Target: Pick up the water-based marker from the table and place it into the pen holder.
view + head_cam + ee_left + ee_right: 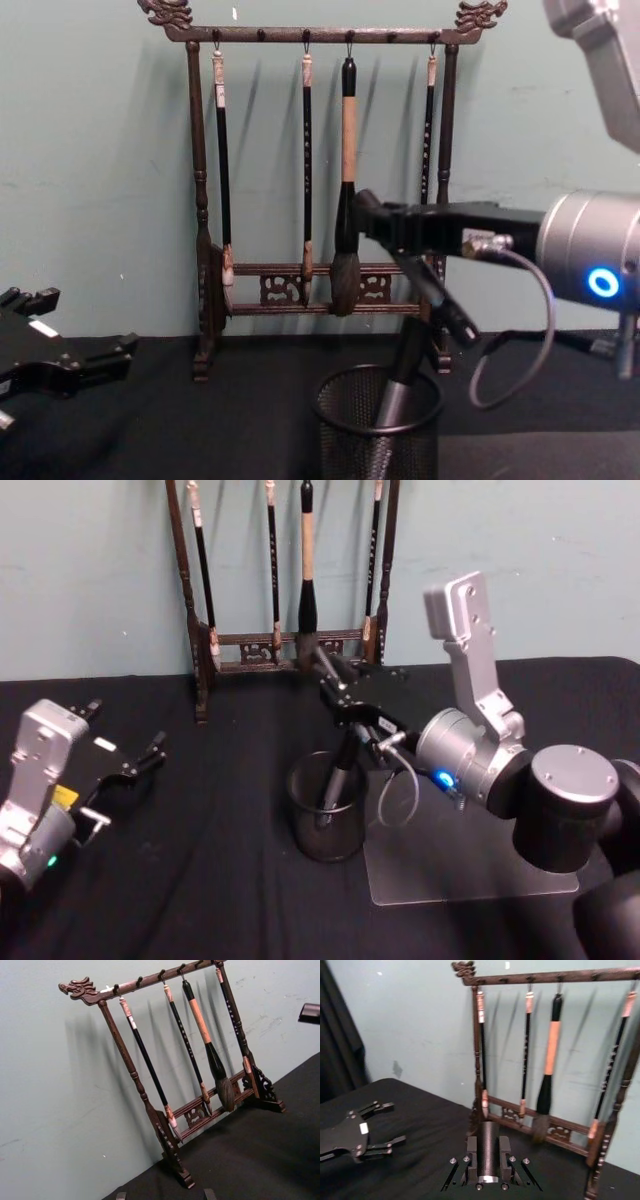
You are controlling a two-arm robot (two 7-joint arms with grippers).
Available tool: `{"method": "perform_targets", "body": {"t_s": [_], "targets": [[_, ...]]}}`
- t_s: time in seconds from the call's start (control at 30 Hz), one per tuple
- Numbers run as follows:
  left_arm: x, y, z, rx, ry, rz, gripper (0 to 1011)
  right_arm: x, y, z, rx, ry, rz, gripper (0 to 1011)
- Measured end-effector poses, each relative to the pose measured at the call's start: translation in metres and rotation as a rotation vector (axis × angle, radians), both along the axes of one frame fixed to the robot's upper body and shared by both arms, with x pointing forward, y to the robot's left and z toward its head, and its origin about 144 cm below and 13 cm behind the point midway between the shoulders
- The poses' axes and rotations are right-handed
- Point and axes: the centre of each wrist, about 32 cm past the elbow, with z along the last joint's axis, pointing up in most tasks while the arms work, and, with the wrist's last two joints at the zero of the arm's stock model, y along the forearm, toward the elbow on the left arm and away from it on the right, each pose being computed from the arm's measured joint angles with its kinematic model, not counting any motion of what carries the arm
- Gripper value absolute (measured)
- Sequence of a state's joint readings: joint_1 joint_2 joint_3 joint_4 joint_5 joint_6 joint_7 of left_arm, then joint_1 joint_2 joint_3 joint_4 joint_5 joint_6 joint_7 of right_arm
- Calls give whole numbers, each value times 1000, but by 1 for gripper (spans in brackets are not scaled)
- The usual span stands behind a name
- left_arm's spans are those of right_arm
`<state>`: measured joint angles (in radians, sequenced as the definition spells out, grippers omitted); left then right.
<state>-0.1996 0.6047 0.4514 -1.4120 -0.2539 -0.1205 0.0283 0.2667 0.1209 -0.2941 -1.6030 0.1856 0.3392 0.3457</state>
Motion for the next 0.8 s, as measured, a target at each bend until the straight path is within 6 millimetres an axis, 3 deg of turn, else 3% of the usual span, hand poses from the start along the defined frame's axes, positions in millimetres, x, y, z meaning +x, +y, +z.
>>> {"method": "perform_targets", "body": {"t_s": [0.3, 0.33, 0.8], "targets": [[0, 0, 0, 0, 0, 0, 1001, 0, 1, -1, 0, 2, 5, 257], [0, 0, 0, 0, 0, 0, 1001, 0, 8, -8, 11, 16, 45, 257], [0, 0, 0, 0, 0, 0, 1001, 2, 16, -19, 2, 43, 95, 257]]}}
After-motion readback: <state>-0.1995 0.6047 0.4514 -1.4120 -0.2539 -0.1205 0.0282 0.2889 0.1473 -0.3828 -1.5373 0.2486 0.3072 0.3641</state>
